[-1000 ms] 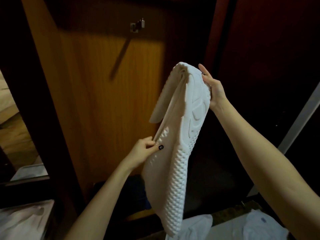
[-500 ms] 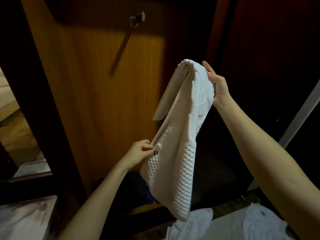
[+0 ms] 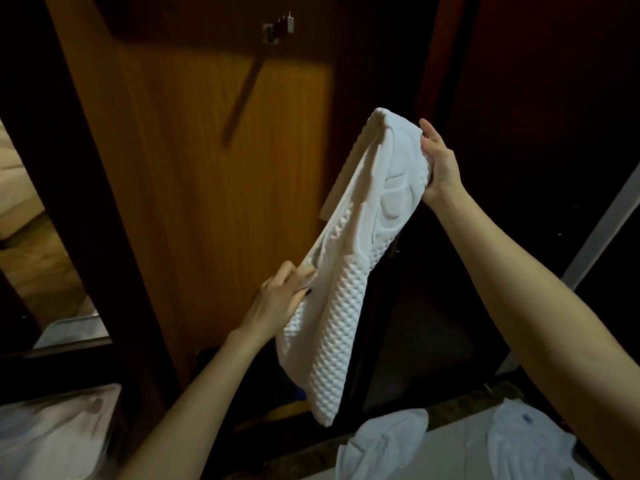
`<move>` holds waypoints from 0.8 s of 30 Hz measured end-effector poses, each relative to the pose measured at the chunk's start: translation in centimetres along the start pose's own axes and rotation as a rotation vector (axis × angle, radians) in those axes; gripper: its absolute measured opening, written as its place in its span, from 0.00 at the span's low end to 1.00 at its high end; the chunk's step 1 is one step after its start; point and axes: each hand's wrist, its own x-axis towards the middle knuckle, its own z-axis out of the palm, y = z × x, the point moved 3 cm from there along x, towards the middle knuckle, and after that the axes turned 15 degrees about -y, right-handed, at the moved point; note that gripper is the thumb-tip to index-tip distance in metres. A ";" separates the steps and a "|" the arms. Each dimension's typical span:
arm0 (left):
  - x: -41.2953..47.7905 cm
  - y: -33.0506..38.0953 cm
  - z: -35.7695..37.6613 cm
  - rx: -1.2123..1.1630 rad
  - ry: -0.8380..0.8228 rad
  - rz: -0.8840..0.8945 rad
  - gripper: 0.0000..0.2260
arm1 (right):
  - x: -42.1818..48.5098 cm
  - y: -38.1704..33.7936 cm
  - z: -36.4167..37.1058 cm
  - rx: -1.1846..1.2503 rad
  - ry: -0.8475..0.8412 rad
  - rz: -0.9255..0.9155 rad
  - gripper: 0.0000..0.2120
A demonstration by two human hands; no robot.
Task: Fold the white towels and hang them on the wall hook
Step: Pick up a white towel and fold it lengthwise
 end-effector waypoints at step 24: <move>0.1 -4.2 1.5 -1.063 -0.061 -0.543 0.14 | 1.3 0.3 2.5 -0.334 0.165 -0.064 0.15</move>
